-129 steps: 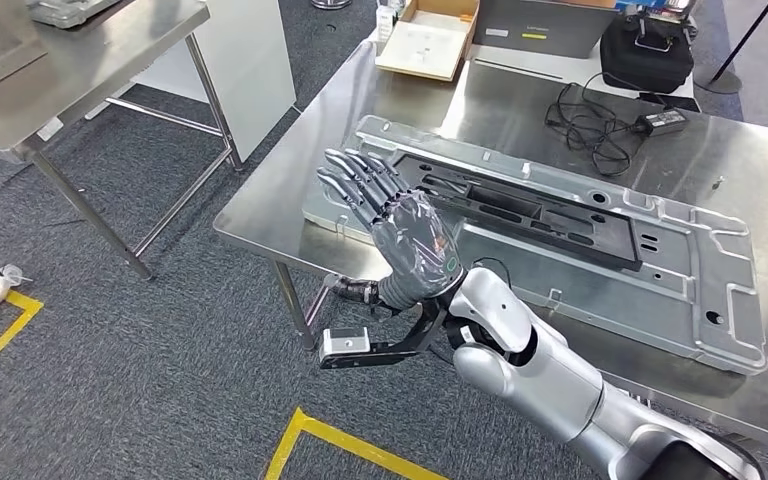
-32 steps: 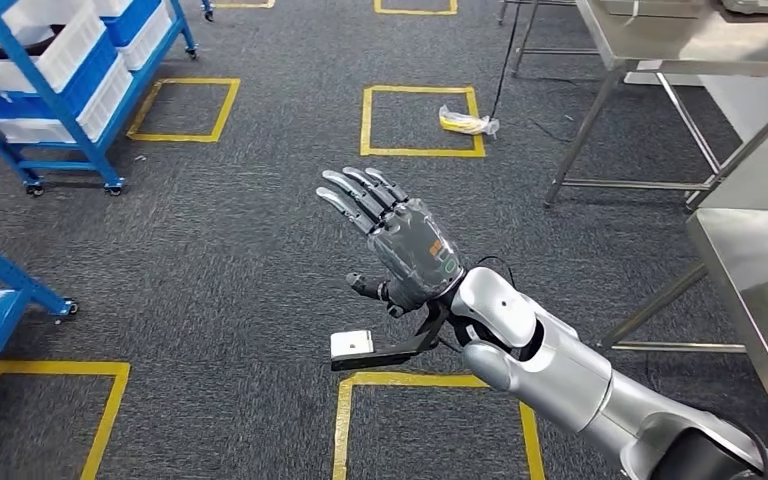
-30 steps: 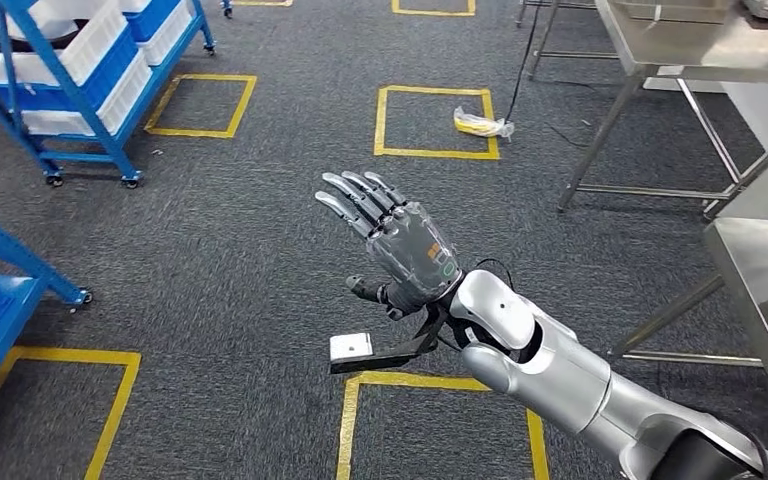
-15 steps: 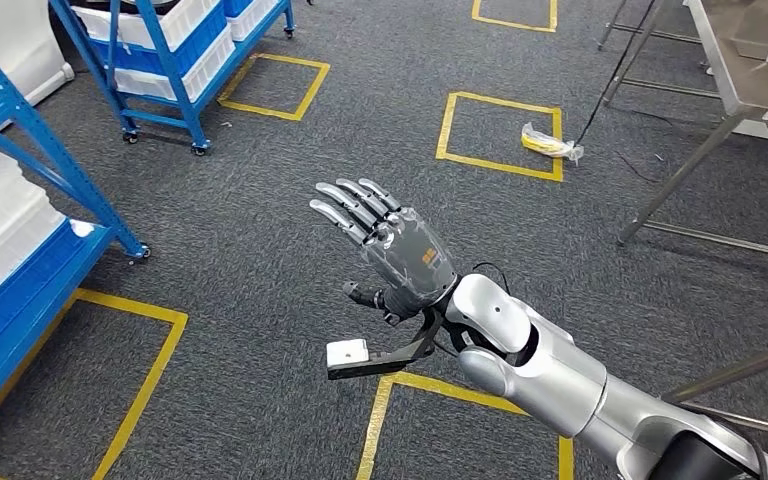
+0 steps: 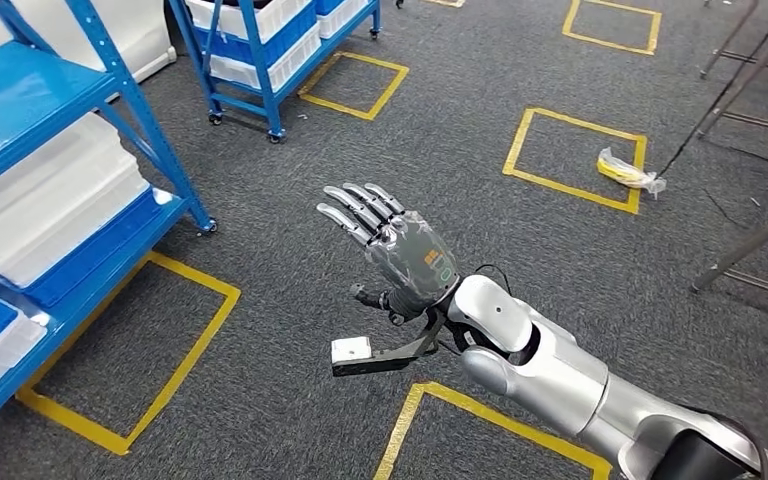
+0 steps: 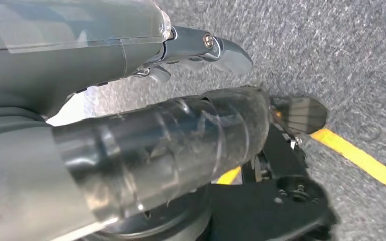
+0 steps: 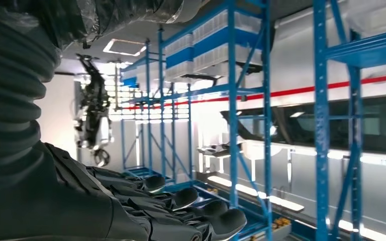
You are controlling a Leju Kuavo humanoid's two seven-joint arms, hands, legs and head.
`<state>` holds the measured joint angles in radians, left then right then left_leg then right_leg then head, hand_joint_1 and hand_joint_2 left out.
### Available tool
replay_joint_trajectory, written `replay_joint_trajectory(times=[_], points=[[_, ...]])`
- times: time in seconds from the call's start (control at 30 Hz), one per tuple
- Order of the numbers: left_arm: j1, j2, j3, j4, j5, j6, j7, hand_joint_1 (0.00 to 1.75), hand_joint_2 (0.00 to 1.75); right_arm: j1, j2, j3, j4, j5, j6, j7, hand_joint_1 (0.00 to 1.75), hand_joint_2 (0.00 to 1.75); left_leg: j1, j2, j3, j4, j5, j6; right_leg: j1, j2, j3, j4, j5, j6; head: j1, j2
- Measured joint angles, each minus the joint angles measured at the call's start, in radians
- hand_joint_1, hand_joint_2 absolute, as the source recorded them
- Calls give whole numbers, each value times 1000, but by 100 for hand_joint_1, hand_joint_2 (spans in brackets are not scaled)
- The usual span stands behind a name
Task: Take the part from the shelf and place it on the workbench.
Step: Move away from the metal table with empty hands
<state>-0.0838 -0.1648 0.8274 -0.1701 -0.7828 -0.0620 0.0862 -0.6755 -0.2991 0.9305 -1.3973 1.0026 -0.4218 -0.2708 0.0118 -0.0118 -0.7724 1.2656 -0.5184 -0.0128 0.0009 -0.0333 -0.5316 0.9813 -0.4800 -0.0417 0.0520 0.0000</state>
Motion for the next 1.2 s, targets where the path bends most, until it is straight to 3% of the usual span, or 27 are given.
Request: replay_joint_trajectory(times=[0.03, 0.07, 0.13, 0.2, 0.23, 0.3, 0.37, 0.43, 0.5, 0.53, 0.57, 0.6, 0.67, 0.7, 0.73, 0.8, 0.87, 0.93, 1.0, 1.07, 1.1, 1.13, 1.2], points=[[1, 0, 0, 0, 0, 0, 0, 0, 0, 1, 0, 1, 1, 0, 0, 0, 0, 175, 3, 5, -3, 2, 11, -4, -1, -14, 3, 2, -5, 3, 0, 0], [3, 0, 0, 0, 0, 0, 0, 0, 0, 1, 0, 1, 1, 0, 0, 0, 0, 175, 6, 12, 16, -34, 37, -8, -2, -28, 8, 4, -11, 7, 0, 0], [4, 0, 0, 0, 0, 0, 0, 0, 0, 1, 0, 2, 1, 0, 0, 0, 0, 175, 6, 51, 87, -162, 95, -10, -2, -54, 19, 11, -29, 18, 0, 0], [3, 0, 0, 0, 0, 0, 0, 0, 0, -1, 0, 2, 1, 0, 1, 0, 0, 175, 2, 80, 130, -238, 109, 3, 3, -75, 29, 17, -47, 32, 1, 0], [4, -1, 0, 0, 0, 0, -1, 0, 0, -2, 0, 2, 1, 0, 1, 0, 0, 175, -1, 78, 134, -242, 100, 13, 5, -82, 34, 20, -51, 39, 2, 0], [5, 0, 0, 0, 0, 0, -1, 0, 0, -3, 0, 2, 1, 0, 1, 0, 0, 175, 0, 50, 140, -246, 92, 30, 0, -85, 41, 33, -55, 49, 2, 0], [4, 1, 1, 0, 0, 0, -1, 0, 0, -4, 0, 3, 1, 0, 1, 0, 0, 175, 1, 26, 157, -251, 84, 44, -10, -43, 12, 97, -63, 56, 2, 0], [0, 2, 1, 0, 0, 0, -1, 0, 0, -2, -3, 3, 2, 0, 1, 0, 0, 175, 0, 3, 174, -253, 73, 55, -16, 8, -65, 215, -94, 60, 2, 0], [-2, 2, 2, 0, 0, 0, -1, 0, 0, 1, -6, 4, 3, 0, 2, 0, 0, 175, -2, -26, 191, -253, 58, 60, -16, 25, -152, 311, -134, 62, 3, 0], [-1, 2, 2, 0, 0, 0, -1, 0, 0, 2, -6, 4, 4, 0, 2, 0, 0, 175, -3, -42, 202, -253, 49, 60, -16, 28, -178, 321, -138, 60, 3, 0], [1, 2, 2, 0, 0, 0, -1, 0, 0, 3, -6, 4, 4, 0, 2, 0, 0, 175, -3, -59, 216, -252, 38, 60, -15, 32, -189, 298, -121, 58, 3, 0], [2, 1, 2, 0, 0, 0, -1, 0, 0, 2, -6, 4, 4, 0, 2, 0, 0, 175, -3, -74, 231, -253, 28, 58, -13, 41, -185, 247, -82, 53, 3, 0], [4, -1, 2, 0, -1, -1, -2, 0, 0, 2, -8, 4, 5, 0, 4, 0, 0, 175, -1, -102, 254, -255, 6, 52, -11, 85, -166, 121, 31, 45, 2, 0], [4, -2, 2, 0, -1, -1, -3, 0, 0, 1, -9, 5, 6, 0, 6, 0, 0, 175, 2, -114, 260, -258, -3, 47, -8, 106, -156, 78, 66, 40, 3, 0], [3, -3, 2, 1, -1, -2, -4, 0, 0, 0, -9, 6, 6, 0, 7, 0, 0, 175, 5, -125, 265, -259, -6, 41, -5, 117, -149, 51, 84, 35, 3, 0], [3, -2, 2, 1, -2, -2, -5, 0, 0, -4, -9, 7, 5, 0, 7, 0, 0, 175, 7, -134, 272, -255, 3, 28, 1, 101, -122, 31, 70, 20, 5, 0], [3, -1, 2, 0, -3, -3, -6, 0, 0, -7, -9, 7, 4, 0, 7, 1, 0, 175, 2, -90, 256, -204, 22, 22, 0, 76, -79, 9, 57, 6, 3, 0], [-1, -1, 2, 0, -3, -4, -6, 0, 0, -6, -9, 7, 4, 0, 7, 2, 0, 175, -1, -27, 188, -95, 21, 20, 3, 48, -32, -7, 34, -1, 0, 0], [-2, -1, 2, 0, -3, -4, -6, 0, 0, -4, -9, 8, 5, 0, 7, 2, 0, 175, -1, -4, 101, -9, -37, 12, 6, 18, 11, -14, 1, -1, 0, 0], [5, -1, 2, 0, -3, -4, -6, 0, 0, -3, -9, 9, 5, 0, 7, 2, 0, 175, 0, 3, 52, -17, -97, 5, 6, -7, 61, -17, -38, 0, 0, 0], [9, -1, 2, 0, -4, -3, -6, 0, 0, -3, -9, 10, 5, 0, 7, 2, 0, 175, -1, 9, 42, -54, -91, 8, 7, -19, 89, -19, -59, 2, 0, 0], [14, -1, 2, 0, -4, -3, -6, 0, 0, -2, -9, 10, 6, 0, 8, 2, 0, 175, -3, 26, 37, -110, -35, 16, 7, -31, 114, -21, -82, 4, 0, 0], [19, 1, 2, 1, -4, -3, -6, 0, 0, 3, -11, 13, 8, 0, 8, 2, 0, 175, -13, 63, 38, -205, 120, 33, 11, -50, 159, -22, -128, 13, 1, 0]])
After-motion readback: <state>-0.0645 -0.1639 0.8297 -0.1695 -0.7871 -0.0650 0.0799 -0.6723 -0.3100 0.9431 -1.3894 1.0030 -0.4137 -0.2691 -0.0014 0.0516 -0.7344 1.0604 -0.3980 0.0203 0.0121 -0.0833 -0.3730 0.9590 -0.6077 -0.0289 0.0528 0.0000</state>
